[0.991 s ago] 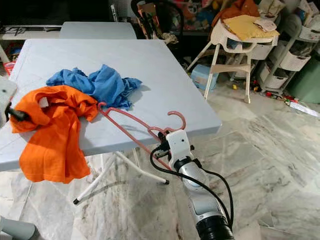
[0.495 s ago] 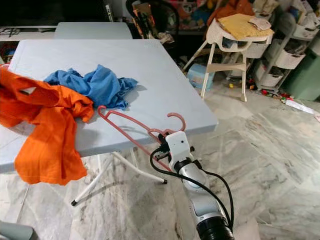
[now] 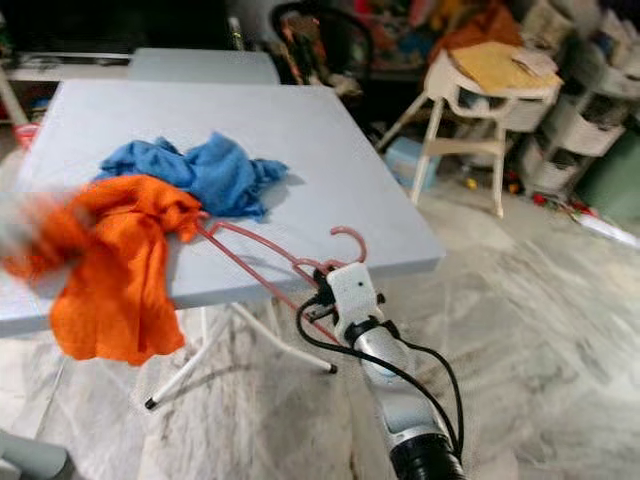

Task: Hang hanger

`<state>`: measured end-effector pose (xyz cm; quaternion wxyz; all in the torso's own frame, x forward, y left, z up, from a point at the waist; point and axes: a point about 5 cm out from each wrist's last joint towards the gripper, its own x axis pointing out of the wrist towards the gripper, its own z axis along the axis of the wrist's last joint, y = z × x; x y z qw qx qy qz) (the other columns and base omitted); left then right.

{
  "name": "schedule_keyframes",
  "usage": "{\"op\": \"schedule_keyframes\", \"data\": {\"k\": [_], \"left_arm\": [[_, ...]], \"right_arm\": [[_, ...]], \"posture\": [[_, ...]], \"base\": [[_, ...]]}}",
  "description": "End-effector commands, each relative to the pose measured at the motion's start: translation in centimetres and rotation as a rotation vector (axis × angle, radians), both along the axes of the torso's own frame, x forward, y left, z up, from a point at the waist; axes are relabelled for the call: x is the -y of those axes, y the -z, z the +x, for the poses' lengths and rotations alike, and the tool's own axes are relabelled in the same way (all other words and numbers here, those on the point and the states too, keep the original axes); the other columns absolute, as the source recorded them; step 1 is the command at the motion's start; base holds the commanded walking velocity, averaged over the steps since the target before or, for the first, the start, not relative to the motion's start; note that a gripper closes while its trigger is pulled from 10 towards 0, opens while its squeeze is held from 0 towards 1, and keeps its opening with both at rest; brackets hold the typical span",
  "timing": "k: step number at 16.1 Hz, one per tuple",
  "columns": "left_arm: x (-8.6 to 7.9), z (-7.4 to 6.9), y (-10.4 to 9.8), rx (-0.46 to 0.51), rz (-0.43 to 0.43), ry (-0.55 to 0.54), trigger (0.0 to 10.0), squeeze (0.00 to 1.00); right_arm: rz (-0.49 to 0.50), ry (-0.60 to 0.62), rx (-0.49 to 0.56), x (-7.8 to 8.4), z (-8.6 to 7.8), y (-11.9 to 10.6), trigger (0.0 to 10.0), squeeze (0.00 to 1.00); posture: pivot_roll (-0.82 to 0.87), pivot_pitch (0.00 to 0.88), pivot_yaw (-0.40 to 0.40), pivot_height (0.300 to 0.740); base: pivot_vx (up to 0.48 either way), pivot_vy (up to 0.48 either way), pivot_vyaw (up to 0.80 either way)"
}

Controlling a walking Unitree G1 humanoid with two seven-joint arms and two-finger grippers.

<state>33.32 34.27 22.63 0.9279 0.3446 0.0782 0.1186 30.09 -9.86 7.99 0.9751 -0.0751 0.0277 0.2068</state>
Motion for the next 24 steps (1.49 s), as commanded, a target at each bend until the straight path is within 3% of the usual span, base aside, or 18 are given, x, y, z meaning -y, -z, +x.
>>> {"op": "schedule_keyframes", "data": {"k": [1, 3, 5, 7, 8, 9, 10, 12, 13, 15, 17, 19, 24], "left_arm": [[0.8, -0.1, 1.9, -0.091, -0.034, 0.055, 10.0, 0.00], [1.4, -0.3, 1.8, -0.060, -0.012, 0.056, 10.0, 0.00], [1.2, 0.0, 0.9, 0.131, -0.067, -0.017, 10.0, 0.00], [2.5, -0.5, 0.5, 0.333, -0.262, -0.010, 10.0, 0.00], [3.2, -0.8, 0.9, 0.365, -0.358, 0.004, 10.0, 0.00], [4.9, -1.2, 2.8, 0.380, -0.575, 0.018, 10.0, 0.00], [5.7, -1.5, 4.0, 0.348, -0.653, 0.013, 10.0, 0.00], [7.7, -2.8, 6.6, 0.294, -0.690, 0.011, 10.0, 0.00], [8.0, -3.0, 6.9, 0.292, -0.701, 0.003, 10.0, 0.00], [10.6, -4.9, 9.0, 0.213, -0.679, 0.006, 10.0, 0.00], [11.9, -5.6, 9.8, 0.172, -0.671, 0.048, 10.0, 0.00], [11.7, -5.4, 9.4, 0.185, -0.661, 0.058, 10.0, 0.00], [9.0, -4.6, 7.8, 0.194, -0.589, 0.038, 10.0, 0.00]], "right_arm": [[-0.021, 0.020, -0.035, 0.5, -0.1, 0.7, 10.0, 0.00], [-0.020, 0.023, -0.035, 0.6, -0.1, 0.7, 10.0, 0.00], [-0.020, 0.024, -0.037, 0.6, -0.2, 0.8, 10.0, 0.00], [-0.023, 0.024, -0.039, 0.7, -0.3, 0.9, 10.0, 0.00], [-0.024, 0.024, -0.039, 0.7, -0.3, 0.9, 10.0, 0.00], [-0.025, 0.022, -0.038, 0.7, -0.2, 0.8, 10.0, 0.00], [-0.025, 0.022, -0.037, 0.6, -0.2, 0.8, 10.0, 0.00], [-0.025, 0.020, -0.036, 0.7, -0.1, 0.7, 10.0, 0.00], [-0.025, 0.020, -0.036, 0.7, -0.1, 0.7, 10.0, 0.00], [-0.023, 0.008, -0.045, 0.7, -0.2, 0.8, 10.0, 0.00], [-0.015, -0.006, -0.049, 0.7, -0.3, 0.8, 10.0, 0.00], [-0.029, -0.058, -0.035, 0.5, -0.1, 0.5, 10.0, 0.00], [-0.070, -0.270, 0.028, 1.5, 1.2, -2.5, 10.0, 0.00]], "posture": [[0.01, 0.033, -0.079, 0.740], [0.01, 0.035, -0.076, 0.740], [0.01, 0.036, -0.075, 0.740], [0.01, 0.035, -0.078, 0.740], [0.01, 0.035, -0.078, 0.740], [0.01, 0.033, -0.080, 0.740], [0.01, 0.032, -0.082, 0.740], [0.01, 0.031, -0.083, 0.740], [0.01, 0.031, -0.083, 0.740], [0.02, 0.031, -0.082, 0.740], [0.02, 0.032, -0.085, 0.740], [0.03, 0.032, -0.087, 0.740], [0.02, 0.034, -0.085, 0.740]], "base": [[0.000, 0.000, 0.00], [0.000, 0.000, 0.00], [0.000, 0.000, 0.00], [0.000, 0.000, 0.00], [0.000, 0.000, 0.00], [0.000, 0.000, 0.00], [0.000, 0.000, 0.00], [0.000, 0.000, 0.00], [0.000, 0.000, 0.00], [0.000, 0.000, 0.00], [0.000, 0.000, 0.00], [0.000, 0.000, 0.00], [0.000, 0.000, 0.00]]}}
